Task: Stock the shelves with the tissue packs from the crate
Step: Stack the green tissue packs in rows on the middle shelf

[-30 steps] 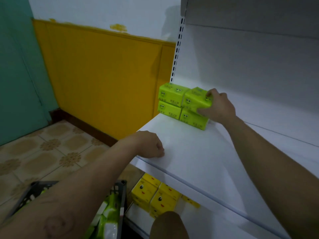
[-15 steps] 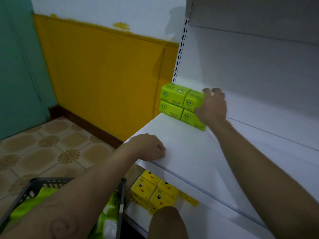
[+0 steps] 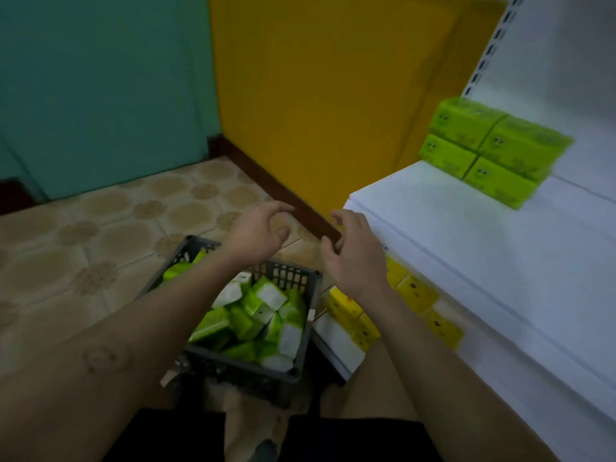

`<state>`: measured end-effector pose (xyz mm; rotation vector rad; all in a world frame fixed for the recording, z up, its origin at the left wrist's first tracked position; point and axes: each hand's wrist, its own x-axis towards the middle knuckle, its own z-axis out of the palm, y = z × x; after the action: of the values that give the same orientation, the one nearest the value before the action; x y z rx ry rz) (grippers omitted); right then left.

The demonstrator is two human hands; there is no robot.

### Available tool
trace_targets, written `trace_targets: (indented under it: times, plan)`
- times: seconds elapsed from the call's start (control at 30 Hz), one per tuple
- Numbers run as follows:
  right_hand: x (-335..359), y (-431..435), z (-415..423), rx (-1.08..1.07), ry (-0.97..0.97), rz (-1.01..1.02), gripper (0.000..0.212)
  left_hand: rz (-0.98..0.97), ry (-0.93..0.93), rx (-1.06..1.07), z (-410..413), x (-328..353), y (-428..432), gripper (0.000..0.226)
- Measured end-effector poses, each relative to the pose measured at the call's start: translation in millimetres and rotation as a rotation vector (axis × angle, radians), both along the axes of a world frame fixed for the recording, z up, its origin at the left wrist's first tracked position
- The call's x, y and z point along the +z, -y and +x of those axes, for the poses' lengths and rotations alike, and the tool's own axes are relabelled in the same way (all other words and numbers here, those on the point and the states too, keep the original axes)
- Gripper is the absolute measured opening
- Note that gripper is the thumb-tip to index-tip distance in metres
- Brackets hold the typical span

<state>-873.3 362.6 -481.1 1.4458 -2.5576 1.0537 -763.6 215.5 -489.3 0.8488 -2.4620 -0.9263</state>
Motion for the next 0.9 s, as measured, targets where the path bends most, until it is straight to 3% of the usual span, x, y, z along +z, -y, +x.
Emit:
trace_targets:
  times: [0.2,0.27,0.47,0.7,0.77,0.9]
  plan:
    - [-74,34,13,0.122,0.170,0.572,0.047,0.232,0.385,0.175,61,-89,36,0.053]
    - [-99,49,13,0.164,0.242,0.672,0.046,0.276,0.454,0.222,72,-123,48,0.055]
    - [-165,82,12,0.218,0.459,0.803,0.048,0.338,0.694,0.288,87,-208,87,0.063]
    - [-195,126,-5,0.334,0.537,0.865,0.048,0.149,0.986,0.203,80,-303,109,0.082]
    - [-204,135,-9,0.348,0.516,0.888,0.048,0.081,1.026,0.170,75,-320,113,0.084]
    - [-215,146,-11,0.350,0.518,0.910,0.045,0.034,0.938,0.121,75,-328,122,0.064]
